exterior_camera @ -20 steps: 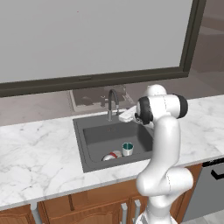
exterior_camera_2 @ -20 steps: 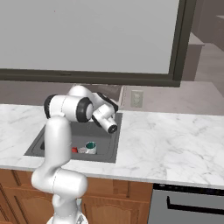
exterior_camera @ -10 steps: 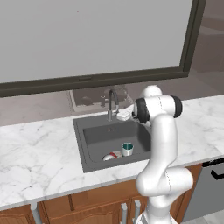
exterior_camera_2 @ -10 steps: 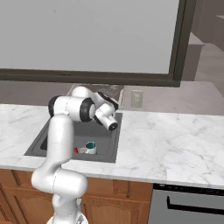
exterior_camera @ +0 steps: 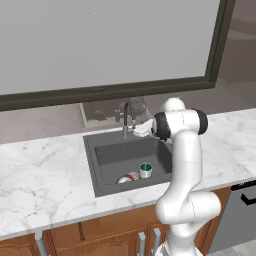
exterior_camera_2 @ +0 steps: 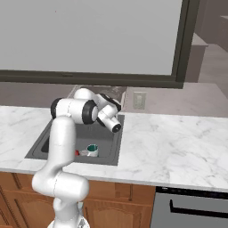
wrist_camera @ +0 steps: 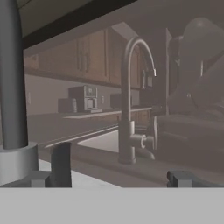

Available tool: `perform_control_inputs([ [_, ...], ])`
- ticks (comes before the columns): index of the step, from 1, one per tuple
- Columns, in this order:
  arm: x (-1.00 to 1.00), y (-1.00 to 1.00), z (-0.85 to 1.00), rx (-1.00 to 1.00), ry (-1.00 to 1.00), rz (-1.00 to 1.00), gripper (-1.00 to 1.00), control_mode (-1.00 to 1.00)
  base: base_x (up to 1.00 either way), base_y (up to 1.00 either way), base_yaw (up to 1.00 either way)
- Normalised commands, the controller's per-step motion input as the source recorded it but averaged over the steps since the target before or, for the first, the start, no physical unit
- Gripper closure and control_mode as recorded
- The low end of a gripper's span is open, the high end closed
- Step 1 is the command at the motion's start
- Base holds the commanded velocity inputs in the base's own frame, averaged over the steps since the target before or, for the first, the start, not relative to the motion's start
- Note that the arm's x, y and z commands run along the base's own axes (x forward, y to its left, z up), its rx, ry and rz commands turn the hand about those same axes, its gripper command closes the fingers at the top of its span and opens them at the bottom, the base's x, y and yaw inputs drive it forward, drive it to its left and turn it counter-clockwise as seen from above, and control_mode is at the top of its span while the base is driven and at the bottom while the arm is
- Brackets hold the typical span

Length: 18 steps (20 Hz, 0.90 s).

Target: Pick the teapot and mug and place them in the sink. Then turn on the water.

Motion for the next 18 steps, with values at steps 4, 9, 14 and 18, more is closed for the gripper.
perform_control_inputs([
  [4,0.18,0.1,-0.13,0.0,0.0,0.0,-1.0,-1.0,0.0,0.0,0.0],
  [9,0.2,0.15,-0.02,0.0,0.0,0.0,-1.0,-1.0,0.0,0.0,0.0],
  [14,0.07,0.16,0.0,0.0,0.0,0.0,-1.0,-1.0,0.0,0.0,0.0],
  [18,0.0,0.16,0.0,0.0,0.0,0.0,-1.0,-1.0,0.0,0.0,0.0],
])
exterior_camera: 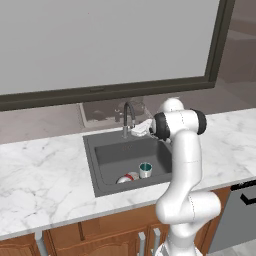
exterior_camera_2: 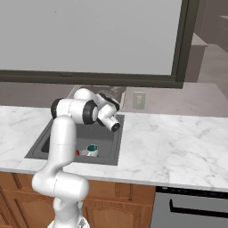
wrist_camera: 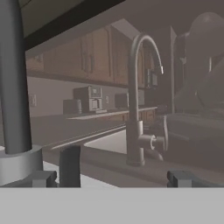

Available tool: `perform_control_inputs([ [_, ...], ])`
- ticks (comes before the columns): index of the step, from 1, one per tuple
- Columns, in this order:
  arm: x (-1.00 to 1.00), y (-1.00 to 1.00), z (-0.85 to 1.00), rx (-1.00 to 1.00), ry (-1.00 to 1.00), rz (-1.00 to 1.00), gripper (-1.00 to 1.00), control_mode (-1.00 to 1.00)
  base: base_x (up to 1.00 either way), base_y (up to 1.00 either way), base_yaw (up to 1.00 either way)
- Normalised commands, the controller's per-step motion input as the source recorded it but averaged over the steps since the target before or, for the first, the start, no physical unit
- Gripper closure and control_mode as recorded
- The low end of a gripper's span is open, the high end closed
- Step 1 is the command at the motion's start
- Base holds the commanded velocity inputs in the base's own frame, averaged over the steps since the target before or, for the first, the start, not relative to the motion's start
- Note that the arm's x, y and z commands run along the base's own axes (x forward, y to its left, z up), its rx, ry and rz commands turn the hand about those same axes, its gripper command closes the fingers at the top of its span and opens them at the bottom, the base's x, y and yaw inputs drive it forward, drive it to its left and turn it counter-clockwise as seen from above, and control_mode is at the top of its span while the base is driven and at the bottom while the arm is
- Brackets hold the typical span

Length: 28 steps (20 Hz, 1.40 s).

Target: Pick the teapot and mug and place them in the sink. Then turn on the water.

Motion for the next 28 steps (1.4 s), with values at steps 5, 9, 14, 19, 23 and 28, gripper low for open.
perform_control_inputs([
  [5,0.0,0.09,0.0,0.0,0.0,0.0,-1.0,-1.0,0.0,0.0,0.0],
  [9,0.0,0.03,0.0,0.0,0.0,0.0,-1.0,-1.0,0.0,0.0,0.0],
  [14,0.01,0.0,0.0,0.0,0.0,0.0,-1.0,-1.0,0.0,0.0,0.0],
  [19,0.0,0.0,0.0,0.0,0.0,0.0,-1.0,-1.0,0.0,0.0,0.0],
  [23,0.0,0.0,0.0,0.0,0.0,0.0,-1.0,-1.0,0.0,0.0,0.0],
  [28,0.0,0.0,-0.02,0.01,0.0,-0.01,-1.0,-1.0,0.0,0.0,0.0],
])
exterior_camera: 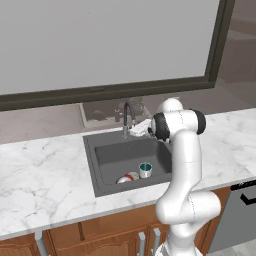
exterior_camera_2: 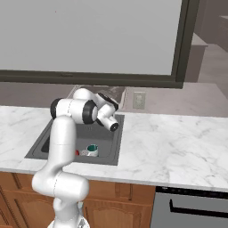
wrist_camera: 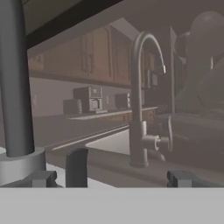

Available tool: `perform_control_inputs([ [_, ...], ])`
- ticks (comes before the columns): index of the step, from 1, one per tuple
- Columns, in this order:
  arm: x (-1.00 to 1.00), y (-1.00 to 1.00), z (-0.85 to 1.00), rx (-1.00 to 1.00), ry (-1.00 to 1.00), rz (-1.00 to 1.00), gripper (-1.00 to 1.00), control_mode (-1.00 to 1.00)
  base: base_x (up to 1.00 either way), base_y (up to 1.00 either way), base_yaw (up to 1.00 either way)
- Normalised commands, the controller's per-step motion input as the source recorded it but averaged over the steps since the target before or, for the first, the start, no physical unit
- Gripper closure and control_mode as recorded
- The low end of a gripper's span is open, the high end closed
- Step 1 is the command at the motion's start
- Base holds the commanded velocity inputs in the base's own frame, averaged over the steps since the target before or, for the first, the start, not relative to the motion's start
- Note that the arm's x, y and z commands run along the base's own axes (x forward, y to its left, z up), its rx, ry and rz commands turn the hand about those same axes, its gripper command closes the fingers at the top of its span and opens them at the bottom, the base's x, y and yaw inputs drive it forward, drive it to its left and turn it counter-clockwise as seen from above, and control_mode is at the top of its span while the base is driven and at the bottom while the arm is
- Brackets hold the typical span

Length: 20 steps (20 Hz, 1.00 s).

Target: Pick the teapot and mug and place them in the sink. Then turn on the water.

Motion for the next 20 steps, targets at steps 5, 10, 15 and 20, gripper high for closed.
perform_control_inputs([
  [5,-0.01,-0.01,-0.15,0.1,0.0,-0.11,-1.0,-1.0,0.0,0.0,0.0],
  [10,-0.04,-0.1,-0.14,0.15,0.0,-0.15,-1.0,-1.0,0.0,0.0,0.0],
  [15,0.0,-0.17,-0.11,0.16,0.0,-0.14,-1.0,-1.0,0.0,0.0,0.0],
  [20,-0.02,-0.46,0.0,0.24,0.0,-0.13,-1.0,-1.0,0.0,0.0,0.0],
])
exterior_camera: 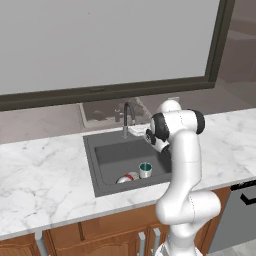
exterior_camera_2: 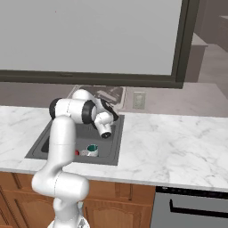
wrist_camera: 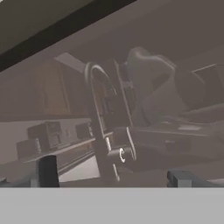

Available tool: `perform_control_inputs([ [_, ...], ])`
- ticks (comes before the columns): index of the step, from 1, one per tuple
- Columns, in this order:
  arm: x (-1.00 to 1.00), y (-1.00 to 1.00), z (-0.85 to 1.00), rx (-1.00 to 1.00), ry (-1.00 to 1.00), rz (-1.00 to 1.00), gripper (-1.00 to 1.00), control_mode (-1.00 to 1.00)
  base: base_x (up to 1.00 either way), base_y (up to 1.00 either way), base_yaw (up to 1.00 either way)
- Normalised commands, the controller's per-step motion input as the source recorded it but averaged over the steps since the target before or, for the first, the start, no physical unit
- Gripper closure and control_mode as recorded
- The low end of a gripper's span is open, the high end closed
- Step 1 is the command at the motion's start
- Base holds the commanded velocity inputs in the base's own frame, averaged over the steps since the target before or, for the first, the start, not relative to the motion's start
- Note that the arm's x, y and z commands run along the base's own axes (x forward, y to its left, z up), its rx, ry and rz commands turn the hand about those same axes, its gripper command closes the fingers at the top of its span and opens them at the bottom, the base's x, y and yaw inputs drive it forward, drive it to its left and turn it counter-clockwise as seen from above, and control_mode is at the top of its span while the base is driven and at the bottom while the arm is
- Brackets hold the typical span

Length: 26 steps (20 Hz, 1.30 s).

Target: Pick the teapot and mug and place them in the sink. Then turn on the water.

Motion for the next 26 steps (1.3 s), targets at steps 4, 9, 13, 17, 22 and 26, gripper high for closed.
perform_control_inputs([
  [4,-0.08,-0.61,0.0,0.25,0.0,-0.09,-1.0,-1.0,0.0,0.0,0.0],
  [9,-0.04,-0.66,0.0,0.23,-0.01,-0.08,-1.0,-1.0,0.0,0.0,0.0],
  [13,0.03,-0.46,0.0,0.0,-0.03,0.0,-1.0,-1.0,0.0,0.0,0.0],
  [17,0.06,-0.43,0.0,0.0,-0.01,0.0,-1.0,-1.0,0.0,0.0,0.0],
  [22,0.0,-0.56,0.0,0.0,-0.05,-0.13,-1.0,-1.0,0.0,0.0,0.0],
  [26,0.0,-0.63,0.0,0.0,-0.01,-0.23,-1.0,-1.0,0.0,0.0,0.0],
])
